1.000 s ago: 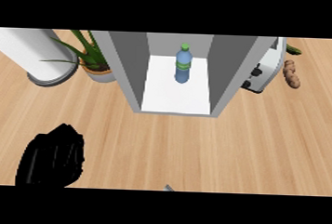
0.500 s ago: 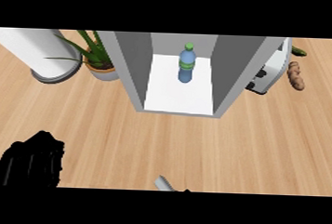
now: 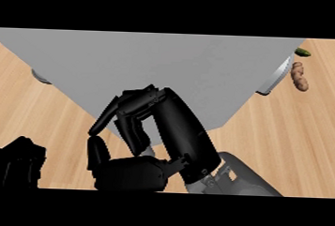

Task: Pick up the bottled water, place it into the cabinet and close the cabinet

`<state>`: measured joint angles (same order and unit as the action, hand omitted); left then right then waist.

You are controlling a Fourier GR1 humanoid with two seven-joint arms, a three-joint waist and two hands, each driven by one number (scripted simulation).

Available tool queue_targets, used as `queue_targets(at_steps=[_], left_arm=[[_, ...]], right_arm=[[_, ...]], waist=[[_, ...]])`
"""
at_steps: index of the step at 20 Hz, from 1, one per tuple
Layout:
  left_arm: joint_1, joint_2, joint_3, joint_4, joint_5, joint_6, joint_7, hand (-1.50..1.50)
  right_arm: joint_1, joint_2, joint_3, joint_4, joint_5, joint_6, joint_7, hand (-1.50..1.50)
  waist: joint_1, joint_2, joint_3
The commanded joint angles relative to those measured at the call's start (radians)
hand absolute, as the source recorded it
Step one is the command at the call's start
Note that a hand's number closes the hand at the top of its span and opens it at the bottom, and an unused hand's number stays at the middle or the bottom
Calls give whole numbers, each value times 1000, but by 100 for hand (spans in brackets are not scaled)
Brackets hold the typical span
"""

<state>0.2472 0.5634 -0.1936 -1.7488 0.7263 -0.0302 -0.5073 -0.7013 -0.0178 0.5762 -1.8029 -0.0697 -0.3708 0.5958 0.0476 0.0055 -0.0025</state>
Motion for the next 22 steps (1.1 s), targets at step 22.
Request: queue_targets(at_steps=[22], left_arm=[[10,27,86,6,30,-104,19,150]], right_arm=[[-184,-131,-401,677,-248,425,-390,150]], waist=[[-1,20,2]])
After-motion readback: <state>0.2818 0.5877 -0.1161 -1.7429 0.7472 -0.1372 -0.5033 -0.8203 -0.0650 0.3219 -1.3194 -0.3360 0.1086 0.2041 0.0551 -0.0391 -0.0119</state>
